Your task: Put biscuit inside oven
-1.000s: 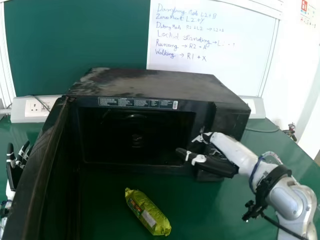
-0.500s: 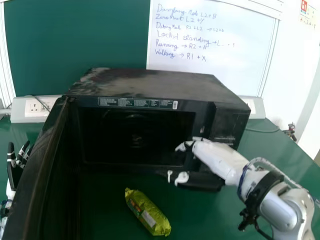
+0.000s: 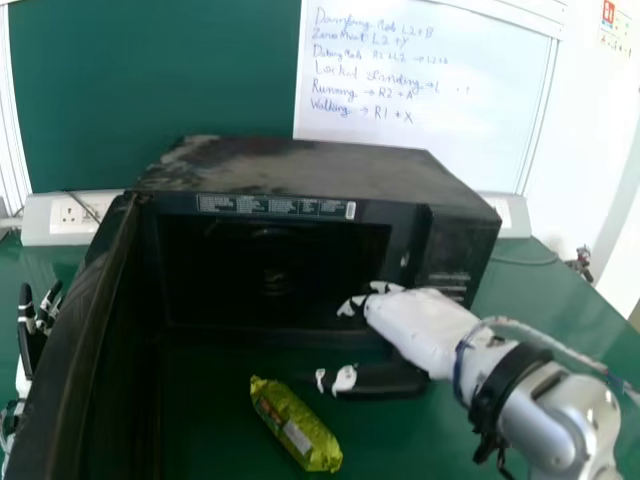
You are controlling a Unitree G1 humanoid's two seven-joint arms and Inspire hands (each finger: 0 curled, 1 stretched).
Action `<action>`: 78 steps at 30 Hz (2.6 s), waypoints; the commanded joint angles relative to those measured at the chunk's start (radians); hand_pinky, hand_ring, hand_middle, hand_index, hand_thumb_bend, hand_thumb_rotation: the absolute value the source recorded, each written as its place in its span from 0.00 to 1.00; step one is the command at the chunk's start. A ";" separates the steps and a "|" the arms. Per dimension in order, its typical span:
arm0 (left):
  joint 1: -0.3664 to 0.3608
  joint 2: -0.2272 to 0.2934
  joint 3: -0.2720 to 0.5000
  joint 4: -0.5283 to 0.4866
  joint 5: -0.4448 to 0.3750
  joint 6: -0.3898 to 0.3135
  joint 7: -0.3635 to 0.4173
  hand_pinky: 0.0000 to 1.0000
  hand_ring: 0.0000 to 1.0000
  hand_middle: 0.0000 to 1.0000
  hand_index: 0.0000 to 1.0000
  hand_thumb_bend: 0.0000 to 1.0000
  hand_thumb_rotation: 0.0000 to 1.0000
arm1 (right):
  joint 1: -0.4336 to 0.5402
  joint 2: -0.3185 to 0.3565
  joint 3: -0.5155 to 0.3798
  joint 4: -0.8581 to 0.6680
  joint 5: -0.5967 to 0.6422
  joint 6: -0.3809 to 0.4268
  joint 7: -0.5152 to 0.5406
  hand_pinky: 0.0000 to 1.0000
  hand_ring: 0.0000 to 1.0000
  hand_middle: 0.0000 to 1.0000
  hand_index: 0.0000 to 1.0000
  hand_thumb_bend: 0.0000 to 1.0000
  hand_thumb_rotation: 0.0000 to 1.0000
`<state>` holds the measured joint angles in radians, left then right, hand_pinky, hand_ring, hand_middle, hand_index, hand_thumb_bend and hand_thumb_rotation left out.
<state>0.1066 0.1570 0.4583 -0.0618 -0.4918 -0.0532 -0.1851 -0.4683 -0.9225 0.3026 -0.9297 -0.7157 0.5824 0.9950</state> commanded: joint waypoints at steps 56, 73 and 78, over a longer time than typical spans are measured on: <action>0.005 -0.001 -0.008 -0.072 -0.004 0.050 0.034 0.82 0.87 0.88 0.92 0.95 0.61 | 0.074 0.602 0.040 0.123 -0.615 -0.492 0.385 0.65 0.75 0.78 0.81 1.00 0.48; 0.005 0.006 0.005 -0.077 -0.008 0.058 0.026 0.81 0.87 0.88 0.92 0.94 0.62 | 0.102 0.616 0.049 0.219 -0.631 -0.554 0.355 0.44 0.55 0.65 0.77 1.00 0.37; 0.002 0.009 0.006 -0.080 -0.013 0.067 0.028 0.81 0.87 0.88 0.92 0.95 0.61 | 0.109 0.609 0.064 0.223 -0.631 -0.577 0.366 0.44 0.57 0.67 0.79 1.00 0.39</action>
<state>0.1109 0.1582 0.4580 -0.1277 -0.4939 0.0051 -0.1554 -0.3658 -0.3134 0.3600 -0.7168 -1.3458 0.0123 1.3571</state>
